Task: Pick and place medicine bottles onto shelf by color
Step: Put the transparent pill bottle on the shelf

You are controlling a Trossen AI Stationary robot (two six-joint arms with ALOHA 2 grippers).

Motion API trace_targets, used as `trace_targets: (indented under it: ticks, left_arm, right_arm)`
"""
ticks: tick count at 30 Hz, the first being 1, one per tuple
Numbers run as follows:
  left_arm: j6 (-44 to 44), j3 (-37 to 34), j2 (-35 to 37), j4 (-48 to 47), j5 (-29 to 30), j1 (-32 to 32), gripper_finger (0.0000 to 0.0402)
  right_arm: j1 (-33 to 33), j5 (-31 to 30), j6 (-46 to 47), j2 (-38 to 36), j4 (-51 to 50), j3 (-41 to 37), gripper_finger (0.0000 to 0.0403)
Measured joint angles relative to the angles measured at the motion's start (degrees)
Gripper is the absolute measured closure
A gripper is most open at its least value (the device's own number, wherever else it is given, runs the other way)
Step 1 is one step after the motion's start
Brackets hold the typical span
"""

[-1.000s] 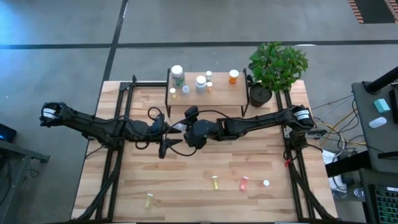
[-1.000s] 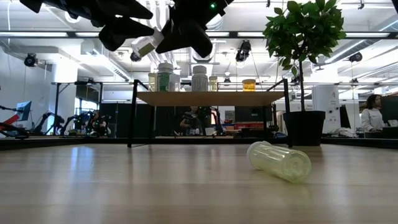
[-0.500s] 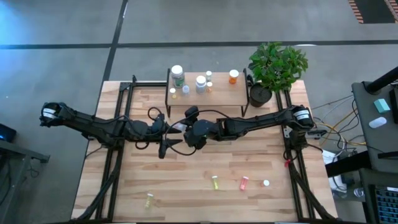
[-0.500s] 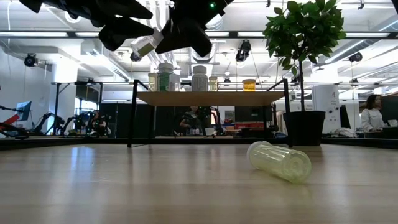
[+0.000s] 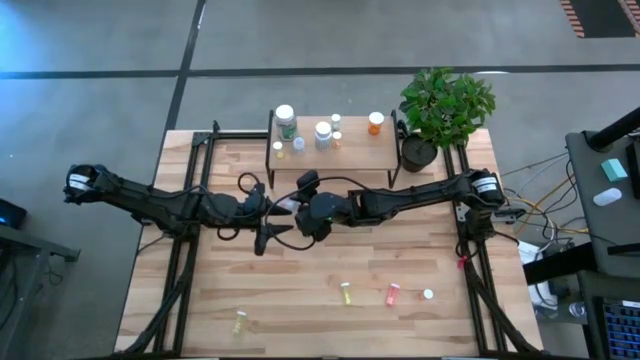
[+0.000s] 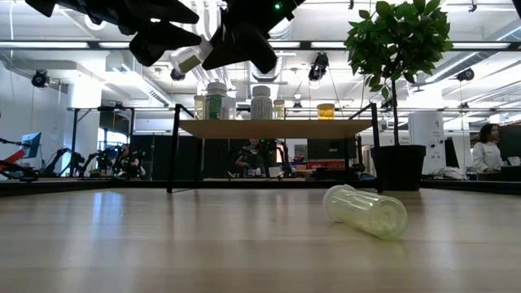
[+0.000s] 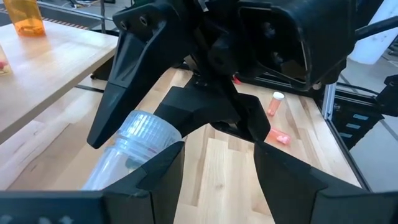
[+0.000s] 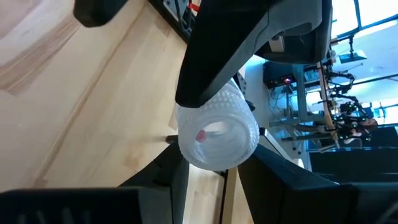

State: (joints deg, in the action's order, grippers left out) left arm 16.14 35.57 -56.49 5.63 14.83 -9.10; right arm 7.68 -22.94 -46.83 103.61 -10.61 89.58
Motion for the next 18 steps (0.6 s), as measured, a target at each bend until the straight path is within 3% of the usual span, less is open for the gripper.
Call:
trace_targets:
  ticks: [10,18]
  left_arm:
    - [1.6,-0.5,-0.2,-0.1,-5.1,0.0,0.0219]
    - [4.6,-3.4,-4.8,2.2,-5.4,-0.8,0.0219]
  right_arm:
    - [0.4,5.9,6.6,0.0,-3.6,0.3,0.0286]
    - [1.1,7.8,12.9,0.0,-11.0,0.2,0.0286]
